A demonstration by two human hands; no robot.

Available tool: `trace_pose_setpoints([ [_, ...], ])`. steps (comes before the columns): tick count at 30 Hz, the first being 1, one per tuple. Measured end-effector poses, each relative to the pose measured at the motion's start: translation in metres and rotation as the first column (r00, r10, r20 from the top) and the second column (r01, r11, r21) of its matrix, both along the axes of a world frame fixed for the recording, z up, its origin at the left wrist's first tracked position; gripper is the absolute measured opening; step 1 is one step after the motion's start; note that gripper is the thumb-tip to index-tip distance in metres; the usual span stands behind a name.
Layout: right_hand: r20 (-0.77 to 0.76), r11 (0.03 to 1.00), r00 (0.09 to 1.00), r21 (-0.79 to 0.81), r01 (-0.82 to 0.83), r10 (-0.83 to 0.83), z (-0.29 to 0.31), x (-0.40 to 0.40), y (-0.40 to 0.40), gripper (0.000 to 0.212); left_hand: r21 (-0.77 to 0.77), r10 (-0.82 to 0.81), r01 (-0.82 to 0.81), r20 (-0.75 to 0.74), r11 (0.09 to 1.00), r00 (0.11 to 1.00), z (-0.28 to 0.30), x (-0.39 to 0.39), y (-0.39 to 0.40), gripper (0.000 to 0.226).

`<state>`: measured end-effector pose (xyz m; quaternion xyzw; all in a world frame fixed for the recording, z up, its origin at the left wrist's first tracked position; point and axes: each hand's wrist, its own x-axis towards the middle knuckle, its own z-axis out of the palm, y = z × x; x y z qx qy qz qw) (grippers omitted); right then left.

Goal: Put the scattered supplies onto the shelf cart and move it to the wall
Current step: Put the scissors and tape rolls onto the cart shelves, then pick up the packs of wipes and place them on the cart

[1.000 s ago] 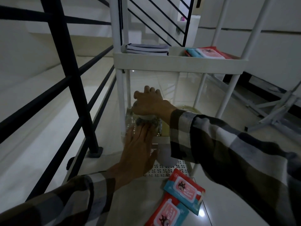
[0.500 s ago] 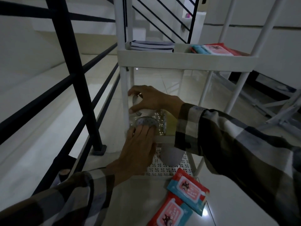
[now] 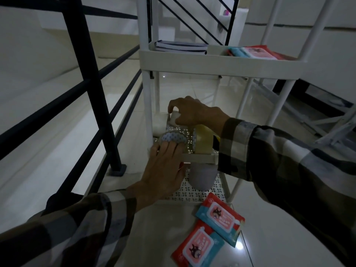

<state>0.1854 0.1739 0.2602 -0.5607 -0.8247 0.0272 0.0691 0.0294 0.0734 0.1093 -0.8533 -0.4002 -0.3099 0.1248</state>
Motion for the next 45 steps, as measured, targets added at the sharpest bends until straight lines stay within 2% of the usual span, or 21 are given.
trace_pose_setpoints([
  [3,-0.104,0.995,0.991,0.036,0.09,-0.085,0.002,-0.001,-0.004,0.029,-0.007,0.01,-0.01,-0.017,1.0,1.0,0.001,-0.001,0.0,0.065],
  [6,-0.115,0.985,0.98,0.044,0.169,-0.163,0.001,-0.001,-0.002,0.035,-0.009,0.004,-0.004,-0.038,1.0,0.999,0.002,-0.003,-0.001,0.069],
  [9,0.004,0.976,0.978,0.051,0.21,-0.21,-0.001,-0.003,-0.004,0.044,-0.024,0.002,-0.004,-0.079,1.0,0.997,0.001,-0.006,0.0,0.076],
  [12,0.217,0.965,0.95,0.189,0.183,-0.223,-0.003,-0.005,-0.01,0.039,-0.051,0.0,-0.005,-0.098,0.999,0.995,0.0,-0.008,0.0,0.078],
  [14,0.347,0.949,0.906,0.28,0.146,-0.242,-0.003,-0.007,-0.015,0.047,-0.067,-0.005,-0.002,-0.095,0.998,0.996,0.001,-0.007,-0.001,0.08],
  [16,0.399,0.942,0.88,0.304,0.141,-0.26,-0.002,-0.008,-0.019,0.052,-0.081,-0.014,0.007,-0.08,0.997,0.997,0.002,-0.007,-0.002,0.083],
  [21,0.299,0.961,0.916,0.145,0.235,-0.269,0.004,-0.007,-0.026,0.042,-0.11,-0.063,0.061,-0.014,0.992,0.998,0.007,-0.01,-0.01,0.091],
  [24,0.168,0.964,0.953,0.131,0.231,-0.251,0.0,0.002,-0.034,0.063,-0.063,-0.091,0.089,-0.022,0.994,0.996,0.01,-0.011,-0.018,0.088],
  [26,0.01,0.951,0.983,0.255,0.173,-0.182,-0.005,0.01,-0.05,0.065,0.012,-0.128,0.13,-0.098,0.991,0.987,0.008,-0.011,-0.024,0.082],
  [28,-0.093,0.873,0.996,0.484,0.063,-0.02,-0.014,0.021,-0.076,0.056,0.043,-0.215,0.228,-0.202,0.973,0.956,0.002,-0.012,-0.035,0.078],
  [30,-0.053,0.763,0.986,0.64,-0.086,0.156,-0.028,0.036,-0.111,0.046,0.013,-0.312,0.325,-0.25,0.946,0.917,-0.014,-0.013,-0.047,0.074],
  [31,-0.008,0.744,0.975,0.647,-0.166,0.224,-0.038,0.045,-0.131,0.044,-0.036,-0.349,0.351,-0.242,0.936,0.905,-0.024,-0.013,-0.056,0.074],
  [34,0.112,0.812,0.946,0.488,-0.319,0.305,-0.074,0.076,-0.192,0.05,-0.306,-0.436,0.395,-0.075,0.866,0.897,-0.05,-0.008,-0.086,0.072],
  [36,0.145,0.888,0.942,0.315,-0.334,0.303,-0.101,0.101,-0.225,0.05,-0.464,-0.447,0.418,0.053,0.781,0.893,-0.056,-0.002,-0.103,0.069],
  [38,0.149,0.942,0.947,0.139,-0.306,0.286,-0.126,0.123,-0.249,0.051,-0.547,-0.436,0.429,0.127,0.719,0.891,-0.061,0.004,-0.114,0.066],
  [41,0.175,0.976,0.964,-0.125,-0.181,0.201,-0.153,0.146,-0.271,0.064,-0.596,-0.383,0.354,0.084,0.721,0.92,-0.081,0.011,-0.116,0.077],
  [45,0.215,0.948,0.971,-0.317,-0.03,0.102,-0.175,0.159,-0.279,0.08,-0.658,-0.32,0.229,-0.019,0.717,0.947,-0.095,0.024,-0.112,0.092],
])
